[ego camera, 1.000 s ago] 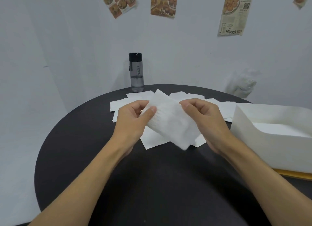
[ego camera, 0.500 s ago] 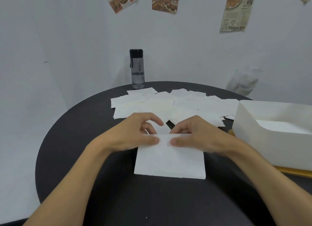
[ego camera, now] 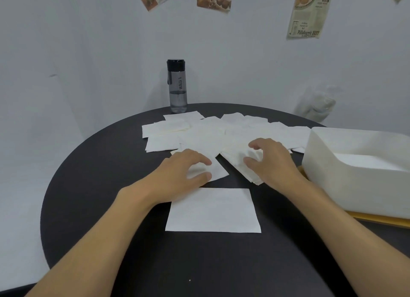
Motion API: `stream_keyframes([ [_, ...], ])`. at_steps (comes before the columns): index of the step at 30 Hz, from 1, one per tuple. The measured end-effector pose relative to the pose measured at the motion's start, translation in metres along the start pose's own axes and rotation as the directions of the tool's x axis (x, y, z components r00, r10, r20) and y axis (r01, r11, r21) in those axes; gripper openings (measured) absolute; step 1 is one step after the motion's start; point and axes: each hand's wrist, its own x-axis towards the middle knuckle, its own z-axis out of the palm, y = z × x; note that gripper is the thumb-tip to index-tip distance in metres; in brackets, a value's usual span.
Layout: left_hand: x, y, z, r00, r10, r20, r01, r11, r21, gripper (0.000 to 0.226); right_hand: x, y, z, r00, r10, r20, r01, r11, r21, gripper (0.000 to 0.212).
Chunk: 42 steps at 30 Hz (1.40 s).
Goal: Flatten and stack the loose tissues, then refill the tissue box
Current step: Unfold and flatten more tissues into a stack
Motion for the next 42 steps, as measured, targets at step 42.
stream_keyframes([
  [42,-0.010,0.032,-0.018,0.946,-0.090,-0.312,-0.116,0.805,-0.582,0.032,-0.019,-0.026,-0.027,0.964,-0.208,0.163,0.069,0.793,0.605,0.008],
])
